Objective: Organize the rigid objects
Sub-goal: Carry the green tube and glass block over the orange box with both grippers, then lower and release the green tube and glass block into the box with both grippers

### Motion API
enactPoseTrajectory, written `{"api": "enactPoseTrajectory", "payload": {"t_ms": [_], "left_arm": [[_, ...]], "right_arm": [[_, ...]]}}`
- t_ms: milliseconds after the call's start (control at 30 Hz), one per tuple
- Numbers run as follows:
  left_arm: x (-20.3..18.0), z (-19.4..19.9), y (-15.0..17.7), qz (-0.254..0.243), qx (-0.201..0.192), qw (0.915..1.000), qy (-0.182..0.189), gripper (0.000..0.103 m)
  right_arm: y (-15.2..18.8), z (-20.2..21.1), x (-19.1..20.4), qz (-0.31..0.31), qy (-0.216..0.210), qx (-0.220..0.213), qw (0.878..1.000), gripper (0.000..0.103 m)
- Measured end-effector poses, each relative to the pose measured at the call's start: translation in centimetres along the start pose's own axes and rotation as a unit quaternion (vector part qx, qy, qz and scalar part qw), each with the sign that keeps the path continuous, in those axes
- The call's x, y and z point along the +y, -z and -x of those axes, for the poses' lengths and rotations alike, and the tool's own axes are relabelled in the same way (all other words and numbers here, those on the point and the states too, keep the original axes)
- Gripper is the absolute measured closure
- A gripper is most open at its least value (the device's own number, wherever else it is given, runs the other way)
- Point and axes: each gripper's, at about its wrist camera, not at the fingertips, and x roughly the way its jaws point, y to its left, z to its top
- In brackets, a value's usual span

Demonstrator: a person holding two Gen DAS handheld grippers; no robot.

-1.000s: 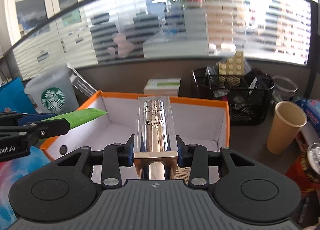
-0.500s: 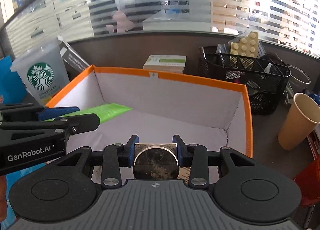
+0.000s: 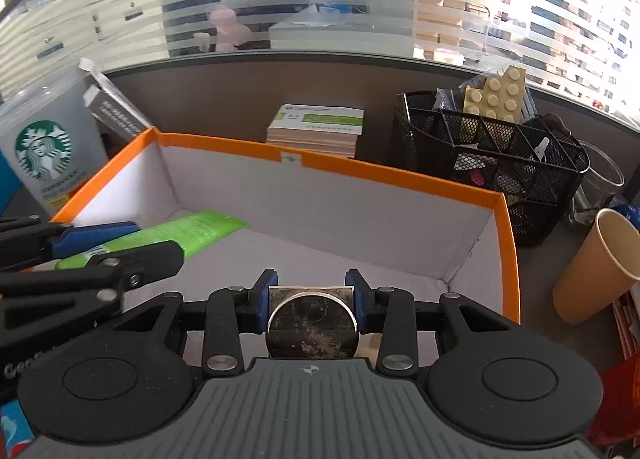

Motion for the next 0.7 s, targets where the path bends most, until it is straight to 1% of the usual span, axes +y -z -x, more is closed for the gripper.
{"api": "enactPoseTrajectory", "payload": {"t_ms": [100, 300, 433, 700], "left_arm": [[0.2, -0.3, -0.1, 0.001, -0.001, 1.0, -0.006, 0.073], [0.5, -1.0, -0.2, 0.003, 0.005, 0.9999, -0.013, 0.074], [0.2, -1.6, 0.0, 0.001, 0.015, 0.9998, -0.014, 0.073], [0.2, -2.0, 0.1, -0.001, 0.021, 0.9996, -0.02, 0.073]], "right_arm": [[-0.5, -0.4, 0.2, 0.006, 0.009, 0.001, 1.0, 0.068], [-1.3, -1.3, 0.4, 0.016, 0.016, 0.019, 1.0, 0.068], [-1.8, -1.6, 0.2, 0.011, 0.013, 0.029, 0.999, 0.068], [-1.8, -1.6, 0.1, 0.009, 0.013, 0.031, 0.999, 0.068]]}}
